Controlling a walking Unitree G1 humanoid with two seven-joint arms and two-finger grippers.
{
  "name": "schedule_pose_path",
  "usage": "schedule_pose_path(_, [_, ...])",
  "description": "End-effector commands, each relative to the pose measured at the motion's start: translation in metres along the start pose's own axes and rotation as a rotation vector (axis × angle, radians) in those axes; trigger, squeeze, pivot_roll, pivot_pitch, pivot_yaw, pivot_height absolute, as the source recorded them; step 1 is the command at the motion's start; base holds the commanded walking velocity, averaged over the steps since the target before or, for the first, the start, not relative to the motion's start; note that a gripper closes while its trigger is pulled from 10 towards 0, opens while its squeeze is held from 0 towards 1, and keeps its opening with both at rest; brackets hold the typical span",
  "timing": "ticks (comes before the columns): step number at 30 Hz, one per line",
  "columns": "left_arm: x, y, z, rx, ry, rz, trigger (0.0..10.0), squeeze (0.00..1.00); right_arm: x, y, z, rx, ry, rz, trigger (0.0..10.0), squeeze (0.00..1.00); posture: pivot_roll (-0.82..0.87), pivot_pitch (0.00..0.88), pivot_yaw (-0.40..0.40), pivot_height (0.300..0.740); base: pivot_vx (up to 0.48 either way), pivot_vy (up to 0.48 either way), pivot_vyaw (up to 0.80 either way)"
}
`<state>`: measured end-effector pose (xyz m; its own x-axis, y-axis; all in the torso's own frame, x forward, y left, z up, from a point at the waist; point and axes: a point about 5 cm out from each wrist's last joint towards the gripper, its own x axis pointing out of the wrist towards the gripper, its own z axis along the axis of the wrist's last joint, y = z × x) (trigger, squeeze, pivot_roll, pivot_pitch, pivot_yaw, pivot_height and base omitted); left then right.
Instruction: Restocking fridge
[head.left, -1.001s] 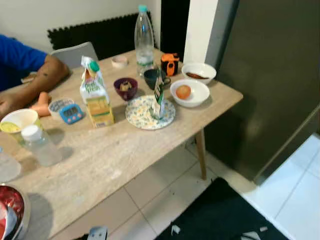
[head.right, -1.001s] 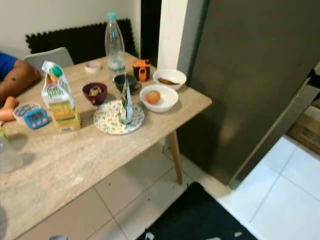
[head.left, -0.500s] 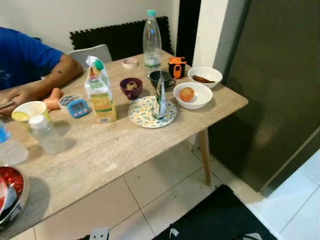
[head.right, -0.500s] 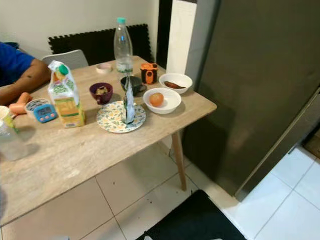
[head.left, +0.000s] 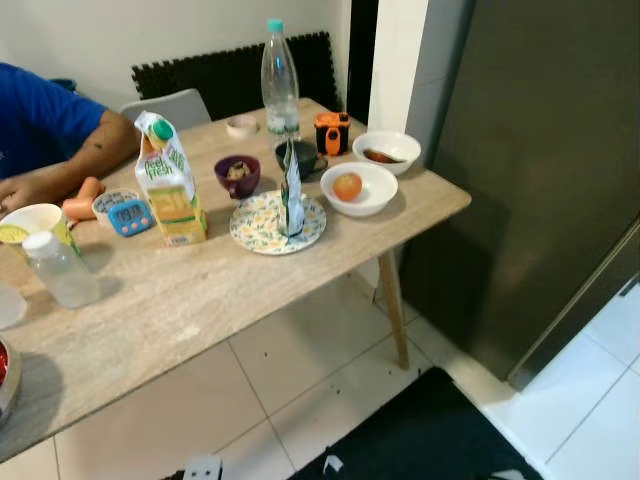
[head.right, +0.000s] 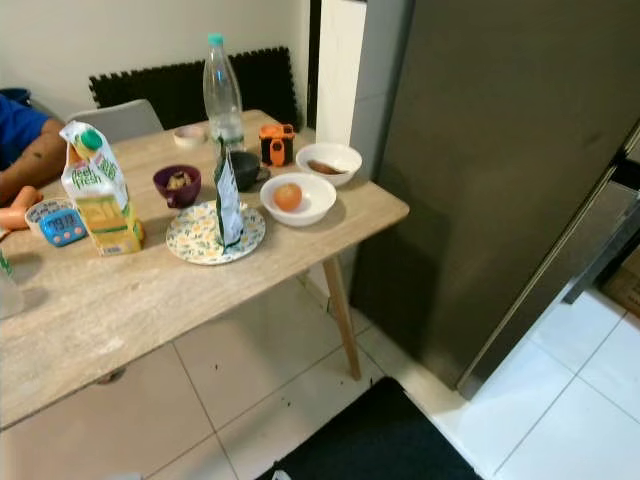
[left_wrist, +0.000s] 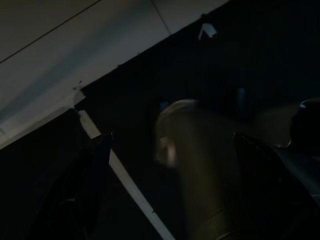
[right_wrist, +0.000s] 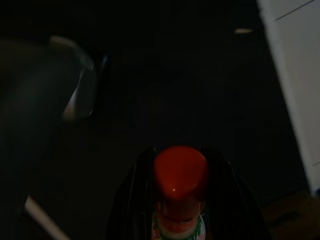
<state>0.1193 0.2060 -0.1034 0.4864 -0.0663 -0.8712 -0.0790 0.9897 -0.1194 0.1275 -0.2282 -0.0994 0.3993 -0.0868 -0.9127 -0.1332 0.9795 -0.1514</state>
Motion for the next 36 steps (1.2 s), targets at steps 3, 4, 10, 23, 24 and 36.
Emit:
schedule_pose_path(3, [-0.0009,0.0007,-0.0047,0.005,0.02,0.002,10.0,0.0,-0.0005,0.0009,-0.0057,0.004,0.02,0.004,10.0,0.0,-0.03,0.068,-0.031,0.74,0.0,-0.326,0.0])
schedule_pose_path(4, [-0.0009,0.0007,-0.0047,0.005,0.02,0.002,10.0,0.0,-0.0005,0.0009,-0.0057,0.004,0.02,0.004,10.0,0.0,-0.03,0.068,-0.031,0.74,0.0,-0.326,0.0])
schedule_pose_path(10, [-0.001,0.0007,-0.0049,0.006,0.02,0.001,10.0,0.0,-0.0005,0.0014,-0.0054,0.005,0.019,0.006,10.0,0.0,-0.03,0.068,-0.029,0.74,0.0,-0.328,0.0])
schedule_pose_path(23, [-0.001,0.001,-0.0047,0.012,0.021,-0.001,10.0,0.0,-0.0003,0.0028,-0.0048,0.01,0.013,0.01,10.0,0.0,-0.03,0.066,-0.027,0.74,0.0,-0.334,0.0])
schedule_pose_path(24, [-0.001,0.001,-0.0047,0.012,0.021,-0.001,10.0,0.0,-0.0003,0.0028,-0.0048,0.01,0.013,0.01,10.0,0.0,-0.03,0.066,-0.027,0.74,0.0,-0.337,0.0])
schedule_pose_path(36, [-0.0007,0.0002,-0.0043,0.013,0.02,-0.003,10.0,0.0,-0.0003,0.0038,-0.0024,0.021,-0.008,0.035,10.0,0.0,-0.03,0.066,-0.029,0.74,0.0,-0.341,0.0])
